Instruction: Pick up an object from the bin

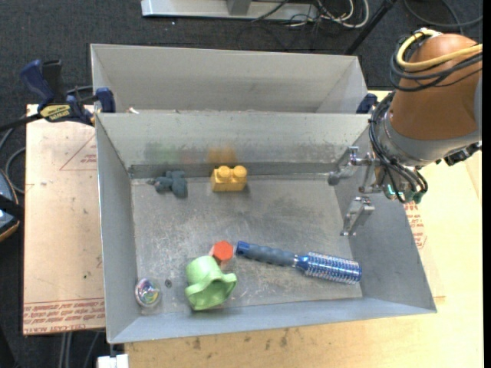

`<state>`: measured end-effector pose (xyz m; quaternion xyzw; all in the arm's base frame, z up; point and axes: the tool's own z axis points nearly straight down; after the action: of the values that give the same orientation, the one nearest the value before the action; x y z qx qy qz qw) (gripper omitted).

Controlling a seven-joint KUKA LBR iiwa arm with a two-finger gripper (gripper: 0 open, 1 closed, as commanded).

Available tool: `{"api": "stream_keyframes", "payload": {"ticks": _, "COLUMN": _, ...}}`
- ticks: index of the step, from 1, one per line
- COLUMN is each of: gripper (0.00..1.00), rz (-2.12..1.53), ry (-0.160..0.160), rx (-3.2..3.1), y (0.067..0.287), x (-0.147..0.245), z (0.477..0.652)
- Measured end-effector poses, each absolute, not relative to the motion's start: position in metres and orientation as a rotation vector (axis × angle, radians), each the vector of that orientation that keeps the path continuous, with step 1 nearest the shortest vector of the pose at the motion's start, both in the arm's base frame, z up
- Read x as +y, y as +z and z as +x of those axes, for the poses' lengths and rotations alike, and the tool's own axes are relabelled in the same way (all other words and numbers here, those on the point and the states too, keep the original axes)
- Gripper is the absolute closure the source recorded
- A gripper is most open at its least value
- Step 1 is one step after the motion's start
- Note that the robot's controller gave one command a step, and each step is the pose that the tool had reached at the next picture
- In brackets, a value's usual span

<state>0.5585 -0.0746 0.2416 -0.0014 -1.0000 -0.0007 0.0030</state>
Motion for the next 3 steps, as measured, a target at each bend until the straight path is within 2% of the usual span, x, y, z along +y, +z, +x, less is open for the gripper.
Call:
{"api": "stream_keyframes", "payload": {"ticks": 1, "gripper": 0.00, "rz": 0.074, "ry": 0.000, "rx": -3.149, "y": 0.083, "x": -0.083, "z": 0.492}}
{"api": "stream_keyframes", "payload": {"ticks": 2, "gripper": 0.00, "rz": 0.455, "ry": 0.000, "rx": -3.112, "y": 0.100, "x": -0.086, "z": 0.494}}
{"api": "stream_keyframes", "payload": {"ticks": 3, "gripper": 0.00, "rz": 0.420, "ry": 0.002, "rx": -3.119, "y": 0.112, "x": -0.111, "z": 0.512}}
